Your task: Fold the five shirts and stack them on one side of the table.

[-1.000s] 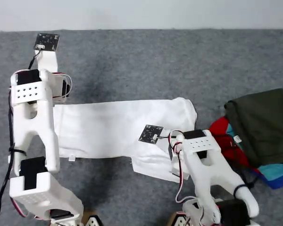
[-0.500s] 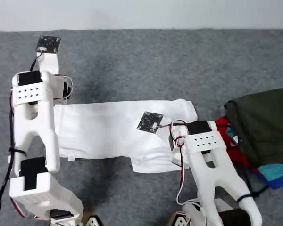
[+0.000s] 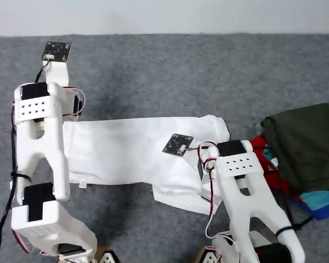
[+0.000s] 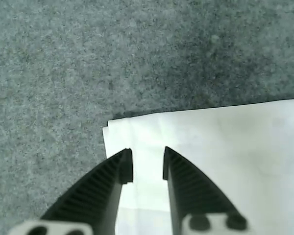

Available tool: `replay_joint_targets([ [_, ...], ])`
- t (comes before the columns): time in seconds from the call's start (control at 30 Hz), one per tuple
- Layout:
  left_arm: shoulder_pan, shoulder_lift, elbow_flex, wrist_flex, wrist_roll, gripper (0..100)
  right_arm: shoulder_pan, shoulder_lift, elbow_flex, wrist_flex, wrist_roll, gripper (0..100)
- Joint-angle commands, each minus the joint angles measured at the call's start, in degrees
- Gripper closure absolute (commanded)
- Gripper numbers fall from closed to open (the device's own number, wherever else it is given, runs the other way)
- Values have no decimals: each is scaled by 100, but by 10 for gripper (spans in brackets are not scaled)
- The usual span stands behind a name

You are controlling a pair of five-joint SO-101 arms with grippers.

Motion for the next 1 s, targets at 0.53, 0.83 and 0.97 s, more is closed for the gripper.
replay_joint_targets([
  [0.53, 53, -360, -13, 0, 18, 889, -673, -224, 1363, -3011, -897, 794],
  [0.83, 53, -360, -13, 18, 18, 889, -2000, -259, 1969, -2123, -905, 794],
  [0.97, 53, -360, -13, 18, 18, 889, -2018, -286, 2110, -1895, -905, 794],
])
